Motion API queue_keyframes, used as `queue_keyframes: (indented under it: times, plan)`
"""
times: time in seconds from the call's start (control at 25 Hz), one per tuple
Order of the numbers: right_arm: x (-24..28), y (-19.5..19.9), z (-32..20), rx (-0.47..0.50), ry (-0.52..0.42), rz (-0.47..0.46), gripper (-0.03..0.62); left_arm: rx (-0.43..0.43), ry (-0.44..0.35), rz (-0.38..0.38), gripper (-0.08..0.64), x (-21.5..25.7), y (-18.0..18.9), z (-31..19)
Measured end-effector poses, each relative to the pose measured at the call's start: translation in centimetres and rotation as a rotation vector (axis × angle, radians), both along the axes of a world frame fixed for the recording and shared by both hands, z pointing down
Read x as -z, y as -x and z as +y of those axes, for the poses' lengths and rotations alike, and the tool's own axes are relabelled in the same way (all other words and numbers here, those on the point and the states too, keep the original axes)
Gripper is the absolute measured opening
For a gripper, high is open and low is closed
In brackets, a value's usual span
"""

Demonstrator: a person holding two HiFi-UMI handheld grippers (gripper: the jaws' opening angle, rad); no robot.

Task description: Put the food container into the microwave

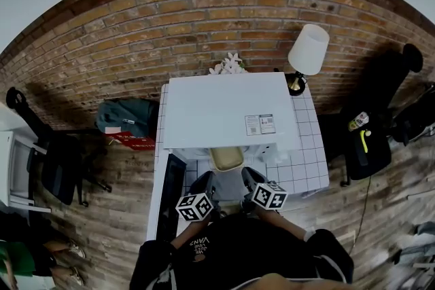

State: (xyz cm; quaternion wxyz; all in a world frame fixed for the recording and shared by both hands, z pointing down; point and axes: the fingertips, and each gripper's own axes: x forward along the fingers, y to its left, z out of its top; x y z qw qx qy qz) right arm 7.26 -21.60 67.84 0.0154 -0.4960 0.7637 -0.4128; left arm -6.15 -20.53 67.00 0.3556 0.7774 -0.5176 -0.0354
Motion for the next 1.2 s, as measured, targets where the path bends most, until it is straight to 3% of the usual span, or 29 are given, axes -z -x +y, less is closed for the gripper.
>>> queue_keyframes:
  times: [0.44, 1.2]
  plan:
    - [-0.4, 0.5, -0.4, 0.066, 0.005, 0.027, 0.008, -0.118, -0.014, -0.095, 0.011, -0.5, -1.9, 0.6]
    - [-0.1, 1.7, -3.3, 0.131, -0.008, 0.038, 0.008, -0.103, -0.005, -0.079, 0.011, -0.6, -2.0, -2.4]
